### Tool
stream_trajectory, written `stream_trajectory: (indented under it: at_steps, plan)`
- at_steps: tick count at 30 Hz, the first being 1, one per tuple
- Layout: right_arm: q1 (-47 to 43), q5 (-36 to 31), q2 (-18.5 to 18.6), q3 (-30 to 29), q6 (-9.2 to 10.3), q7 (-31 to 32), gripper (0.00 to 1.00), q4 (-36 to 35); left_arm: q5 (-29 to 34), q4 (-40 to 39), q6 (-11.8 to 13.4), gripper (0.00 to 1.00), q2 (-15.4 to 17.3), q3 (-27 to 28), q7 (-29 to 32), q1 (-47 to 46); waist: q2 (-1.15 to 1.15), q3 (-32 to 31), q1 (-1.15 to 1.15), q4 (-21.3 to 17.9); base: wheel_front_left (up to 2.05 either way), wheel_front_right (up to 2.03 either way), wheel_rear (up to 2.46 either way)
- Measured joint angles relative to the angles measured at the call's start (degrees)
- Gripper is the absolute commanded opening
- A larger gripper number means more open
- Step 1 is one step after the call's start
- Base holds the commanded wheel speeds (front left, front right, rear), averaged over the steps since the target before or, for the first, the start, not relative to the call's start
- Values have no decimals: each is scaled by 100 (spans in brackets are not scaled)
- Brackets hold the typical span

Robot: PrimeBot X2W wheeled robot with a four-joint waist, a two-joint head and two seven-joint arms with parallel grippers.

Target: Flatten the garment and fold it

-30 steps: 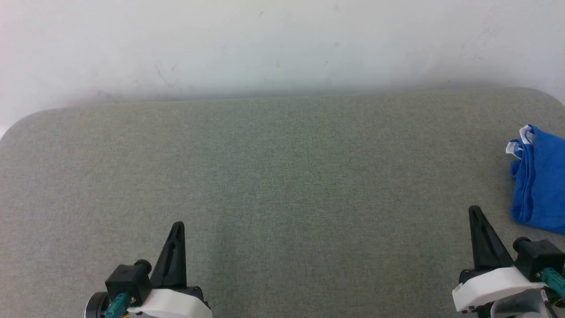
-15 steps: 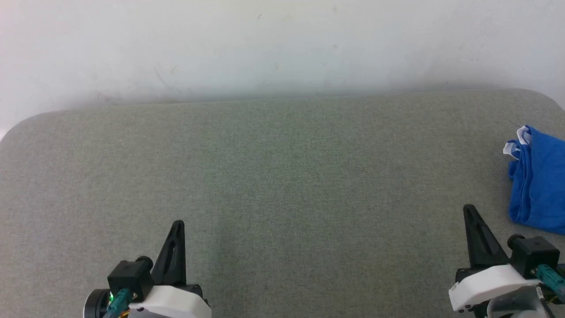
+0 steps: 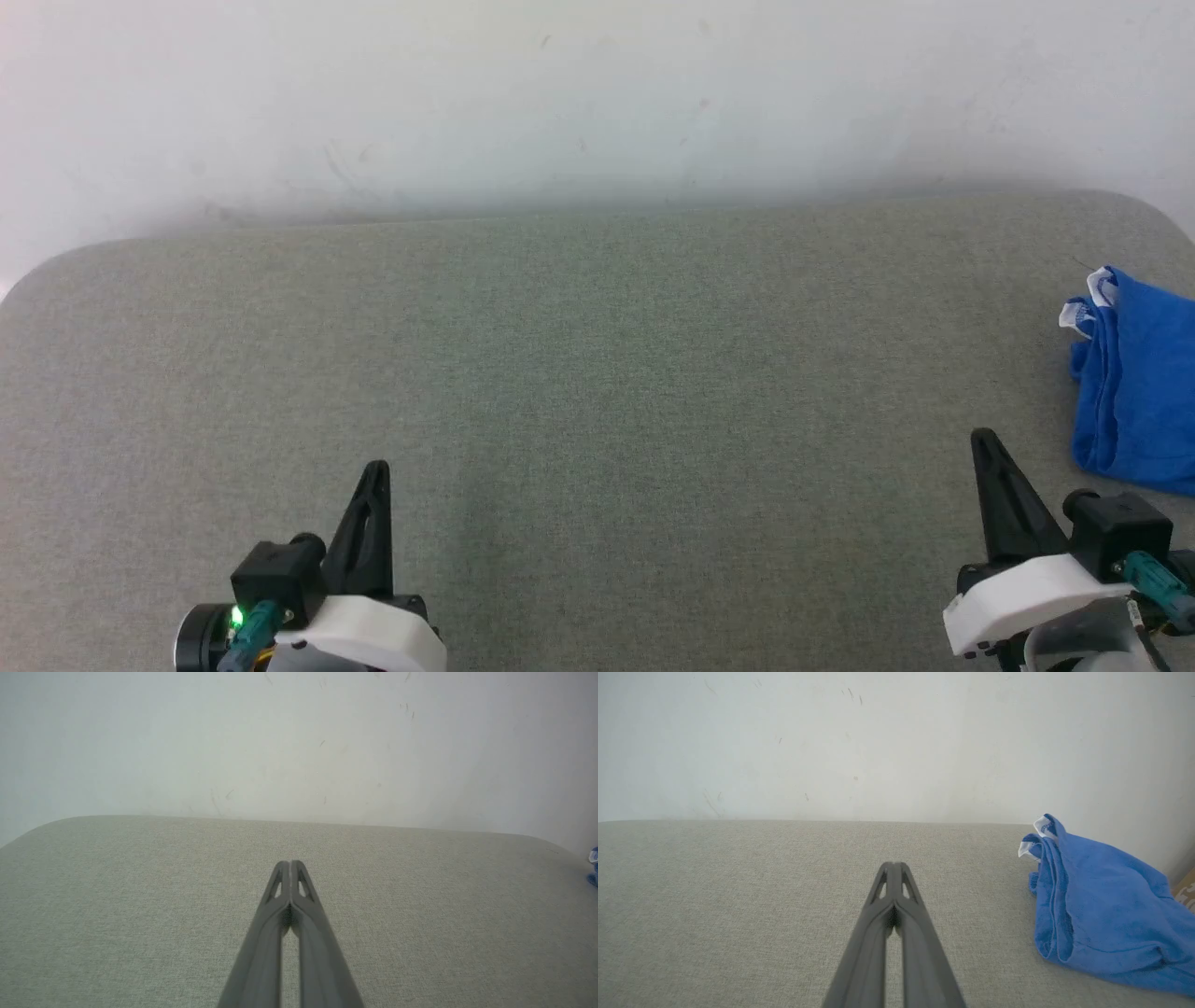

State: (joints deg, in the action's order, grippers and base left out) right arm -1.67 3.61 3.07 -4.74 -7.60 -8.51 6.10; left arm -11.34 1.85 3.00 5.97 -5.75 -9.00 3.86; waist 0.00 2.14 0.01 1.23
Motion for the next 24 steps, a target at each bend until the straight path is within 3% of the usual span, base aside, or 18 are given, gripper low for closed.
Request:
stream_trajectory:
  at_steps: [24]
  plan:
    - [21, -99, 0, 142, 0, 253, 0, -176, 304, -53, -94, 0, -80, 171, 278, -81, 0, -67, 0, -38, 0, 0, 0]
